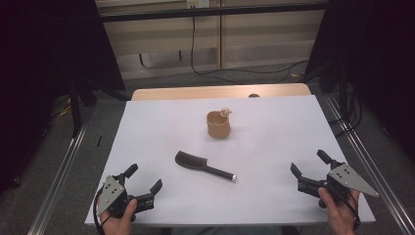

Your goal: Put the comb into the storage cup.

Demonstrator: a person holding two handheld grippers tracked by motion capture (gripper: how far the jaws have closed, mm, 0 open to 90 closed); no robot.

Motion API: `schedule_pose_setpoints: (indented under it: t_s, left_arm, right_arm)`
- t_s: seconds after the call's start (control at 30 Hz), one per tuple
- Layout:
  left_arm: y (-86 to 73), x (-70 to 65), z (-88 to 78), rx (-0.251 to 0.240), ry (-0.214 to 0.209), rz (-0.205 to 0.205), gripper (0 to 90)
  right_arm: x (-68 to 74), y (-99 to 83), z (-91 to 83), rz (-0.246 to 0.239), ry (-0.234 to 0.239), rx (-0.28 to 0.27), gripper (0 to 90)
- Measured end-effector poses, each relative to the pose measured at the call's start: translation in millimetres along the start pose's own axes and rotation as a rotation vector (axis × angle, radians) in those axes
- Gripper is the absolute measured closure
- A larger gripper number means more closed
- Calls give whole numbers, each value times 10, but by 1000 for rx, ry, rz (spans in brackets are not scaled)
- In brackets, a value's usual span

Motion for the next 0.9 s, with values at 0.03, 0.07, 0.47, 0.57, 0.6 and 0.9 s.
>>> schedule_pose_setpoints:
  t_s: [0.03, 0.07, 0.47, 0.57, 0.6, 0.9]
  left_arm:
    - [4, 3, 0, -4, 1, -3, 40]
    - [4, 3, 0, -4, 1, -3, 40]
    - [-24, 57, 37, 64, -21, -10, 41]
    - [5, -13, 70, 53, -37, 16, 38]
    - [5, -13, 70, 53, -37, 16, 30]
    - [50, -182, 205, 51, -109, 18, 27]
  right_arm:
    - [2, -1, 0, 0, 1, 1, 44]
    - [2, -1, 0, 0, 1, 1, 44]
    - [-15, -16, -12, 8, 4, 4, 43]
    - [-15, -23, -12, 4, 7, 9, 40]
    - [-9, -24, -11, 2, 11, 10, 39]
    - [15, -23, -10, 4, 22, 8, 35]
Point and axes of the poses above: each handheld gripper's, and its own axes: z roughly forward along the jaws, y roughly out of its top, x roughly to its left, the point moved 10 cm from there along z, roughly forward along the jaws, and after that the axes turned 6 degrees about -z, right-handed, at the moved point
